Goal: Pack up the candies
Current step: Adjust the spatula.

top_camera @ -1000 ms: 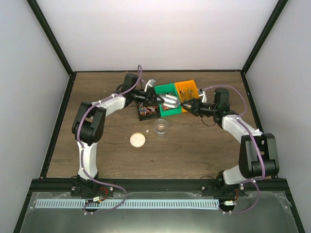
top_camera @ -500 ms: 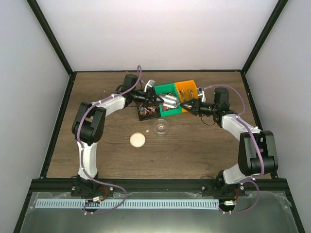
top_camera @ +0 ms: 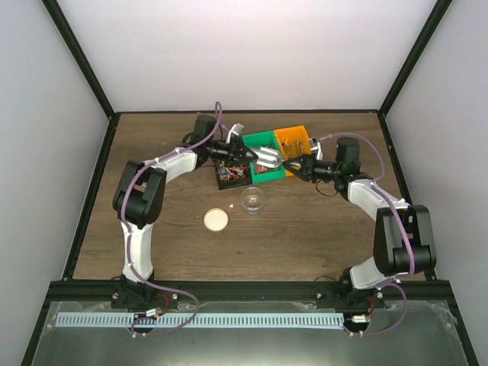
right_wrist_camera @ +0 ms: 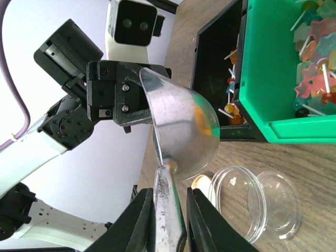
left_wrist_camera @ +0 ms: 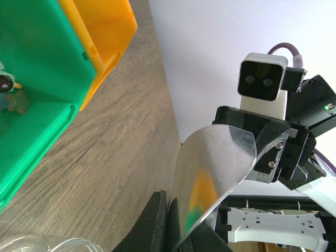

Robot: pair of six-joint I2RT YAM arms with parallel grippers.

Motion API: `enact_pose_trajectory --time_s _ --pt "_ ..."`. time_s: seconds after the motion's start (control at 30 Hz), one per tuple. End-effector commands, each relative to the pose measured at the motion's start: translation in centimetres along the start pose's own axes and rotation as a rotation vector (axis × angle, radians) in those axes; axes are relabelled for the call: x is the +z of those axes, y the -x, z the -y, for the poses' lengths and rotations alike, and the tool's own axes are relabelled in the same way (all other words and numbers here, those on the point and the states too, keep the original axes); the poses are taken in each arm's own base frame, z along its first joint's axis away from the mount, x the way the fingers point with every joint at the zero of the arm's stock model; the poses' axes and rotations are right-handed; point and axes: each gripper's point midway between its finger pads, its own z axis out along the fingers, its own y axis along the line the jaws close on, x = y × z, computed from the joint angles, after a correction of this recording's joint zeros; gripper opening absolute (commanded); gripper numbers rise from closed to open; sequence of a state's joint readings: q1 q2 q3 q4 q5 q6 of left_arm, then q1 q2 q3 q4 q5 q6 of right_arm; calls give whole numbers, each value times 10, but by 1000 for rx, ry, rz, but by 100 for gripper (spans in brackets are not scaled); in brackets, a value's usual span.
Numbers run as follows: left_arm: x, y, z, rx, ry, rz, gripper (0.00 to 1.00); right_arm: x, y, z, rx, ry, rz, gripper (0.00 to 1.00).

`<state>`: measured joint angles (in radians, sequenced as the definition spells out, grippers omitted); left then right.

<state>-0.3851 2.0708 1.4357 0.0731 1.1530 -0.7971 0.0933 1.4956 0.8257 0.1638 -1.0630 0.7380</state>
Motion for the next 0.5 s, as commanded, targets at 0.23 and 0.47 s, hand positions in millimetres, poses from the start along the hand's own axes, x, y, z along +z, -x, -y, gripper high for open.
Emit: enact_pose_trajectory --time_s 0.23,0.47 --pt "-1 -4 9 39 -44 -32 4 5 -7 5 20 -16 -63 30" --pt "-1 -9 -1 23 -17 -41 4 3 -4 -3 -3 -4 -65 31"
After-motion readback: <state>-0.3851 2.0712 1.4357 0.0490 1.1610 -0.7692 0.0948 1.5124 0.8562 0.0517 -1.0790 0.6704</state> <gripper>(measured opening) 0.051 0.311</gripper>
